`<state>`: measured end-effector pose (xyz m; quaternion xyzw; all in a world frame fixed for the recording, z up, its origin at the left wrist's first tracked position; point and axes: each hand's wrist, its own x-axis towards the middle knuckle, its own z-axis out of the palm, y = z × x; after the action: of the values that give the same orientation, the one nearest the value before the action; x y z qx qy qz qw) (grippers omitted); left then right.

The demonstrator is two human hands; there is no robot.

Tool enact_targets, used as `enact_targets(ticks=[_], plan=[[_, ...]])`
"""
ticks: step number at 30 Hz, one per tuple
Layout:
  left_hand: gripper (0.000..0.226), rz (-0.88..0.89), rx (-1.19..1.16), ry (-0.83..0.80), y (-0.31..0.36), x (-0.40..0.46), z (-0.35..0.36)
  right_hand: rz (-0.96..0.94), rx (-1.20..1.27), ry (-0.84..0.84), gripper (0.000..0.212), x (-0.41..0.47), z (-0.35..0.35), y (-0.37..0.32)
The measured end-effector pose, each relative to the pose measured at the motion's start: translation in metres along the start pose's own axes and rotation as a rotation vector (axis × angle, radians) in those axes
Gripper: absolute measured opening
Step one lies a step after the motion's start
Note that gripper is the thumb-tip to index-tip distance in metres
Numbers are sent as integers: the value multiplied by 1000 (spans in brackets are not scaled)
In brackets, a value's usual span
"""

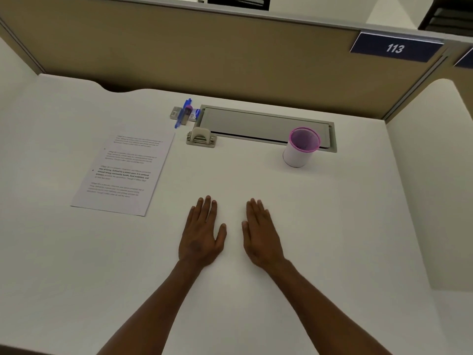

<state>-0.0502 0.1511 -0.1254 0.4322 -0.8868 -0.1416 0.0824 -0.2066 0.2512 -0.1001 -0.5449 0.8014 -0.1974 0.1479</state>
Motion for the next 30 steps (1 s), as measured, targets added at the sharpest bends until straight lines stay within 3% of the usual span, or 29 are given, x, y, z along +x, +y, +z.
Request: enact_targets(ticks=[3,8,11,12,15,18,22,27,30], plan=[[72,-2,0,-2,1,0,-1,16,-74,-105,57,17,-4,-1],[70,3,-14,11,2,-1,-2,-199,2,-140,55,-22,-9,13],[70,7,-26,21,1,-1,-3,97,93,61,58,-30,-19,31],[70,7,-24,23,1,-1,-2,175,61,53,62,-32,-18,32],[70,1,-16,13,1,0,-1,165,-156,-45,77,-44,-1,14],[71,2,4,-1,0,0,-1,126,-209,-48,80,-45,18,-13],[69,36,3,-30,-3,-2,-3,4,-100,-60,71,-29,21,-30],[66,62,-46,-35,-8,-3,-5,99,214,197,45,-20,-6,-5],[62,59,-37,-12,-9,-4,-3,36,148,116,38,-7,-18,10]])
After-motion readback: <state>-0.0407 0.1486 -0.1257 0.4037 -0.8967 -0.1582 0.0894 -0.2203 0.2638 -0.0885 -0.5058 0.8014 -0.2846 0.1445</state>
